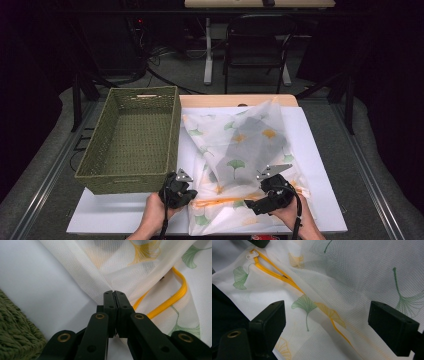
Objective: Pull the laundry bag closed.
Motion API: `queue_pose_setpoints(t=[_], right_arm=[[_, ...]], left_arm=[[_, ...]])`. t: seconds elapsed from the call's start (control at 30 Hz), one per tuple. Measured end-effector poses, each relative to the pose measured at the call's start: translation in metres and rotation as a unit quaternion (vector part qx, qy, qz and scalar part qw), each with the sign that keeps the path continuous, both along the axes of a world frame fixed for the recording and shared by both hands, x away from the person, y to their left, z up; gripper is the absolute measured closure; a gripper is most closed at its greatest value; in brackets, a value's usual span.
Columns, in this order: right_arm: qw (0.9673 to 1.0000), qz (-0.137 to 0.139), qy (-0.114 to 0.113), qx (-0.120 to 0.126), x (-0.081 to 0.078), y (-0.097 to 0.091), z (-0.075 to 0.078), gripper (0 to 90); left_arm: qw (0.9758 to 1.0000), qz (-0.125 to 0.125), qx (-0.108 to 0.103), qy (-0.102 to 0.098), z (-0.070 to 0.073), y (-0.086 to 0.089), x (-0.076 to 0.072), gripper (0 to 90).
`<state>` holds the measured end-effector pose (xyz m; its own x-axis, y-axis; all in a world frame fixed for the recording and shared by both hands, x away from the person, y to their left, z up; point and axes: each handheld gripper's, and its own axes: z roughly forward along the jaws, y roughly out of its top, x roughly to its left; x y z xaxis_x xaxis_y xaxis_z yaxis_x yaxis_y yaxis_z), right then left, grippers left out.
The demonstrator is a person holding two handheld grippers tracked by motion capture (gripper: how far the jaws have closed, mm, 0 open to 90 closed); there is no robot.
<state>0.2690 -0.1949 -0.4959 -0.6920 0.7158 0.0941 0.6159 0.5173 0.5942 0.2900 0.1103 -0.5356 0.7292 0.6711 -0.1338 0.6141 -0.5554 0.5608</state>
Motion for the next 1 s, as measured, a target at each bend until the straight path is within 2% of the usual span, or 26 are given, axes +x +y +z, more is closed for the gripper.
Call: queue_pose_setpoints(t=[0.27,0.47,0.6,0.7,0.83,0.87,0.9,1.0], right_arm=[[1.0,0.003,0.0,0.005,0.0,0.009,0.004,14.0],[0.9998,0.021,-0.002,0.001,-0.002,0.029,0.01,12.3],[0.9996,0.029,-0.002,-0.002,-0.001,0.04,0.012,9.4],[0.9994,0.035,-0.003,-0.003,0.0,0.045,0.014,9.0],[0.9988,0.049,-0.005,-0.004,0.0,0.06,0.015,14.6],[0.9984,0.055,-0.005,-0.008,0.0,0.069,0.013,18.7],[0.9984,0.055,-0.005,-0.008,0.0,0.069,0.013,18.7],[0.9974,0.071,-0.004,-0.012,0.0,0.089,0.01,25.9]], left_arm=[[0.9996,-0.011,-0.025,0.003,0.008,0.005,0.0,88.9],[0.9988,-0.006,-0.048,0.009,0.011,0.009,0.0,89.0],[0.9987,-0.004,-0.051,0.006,0.013,0.008,-0.001,89.0],[0.999,-0.01,-0.044,0.003,0.014,0.008,-0.001,89.0],[0.9988,-0.013,-0.047,0.004,0.016,0.009,-0.001,89.2],[0.9986,-0.012,-0.051,0.005,0.016,0.009,-0.001,89.3],[0.9986,-0.012,-0.051,0.005,0.016,0.009,0.0,89.3],[0.998,-0.009,-0.062,0.008,0.016,0.01,0.0,89.3]])
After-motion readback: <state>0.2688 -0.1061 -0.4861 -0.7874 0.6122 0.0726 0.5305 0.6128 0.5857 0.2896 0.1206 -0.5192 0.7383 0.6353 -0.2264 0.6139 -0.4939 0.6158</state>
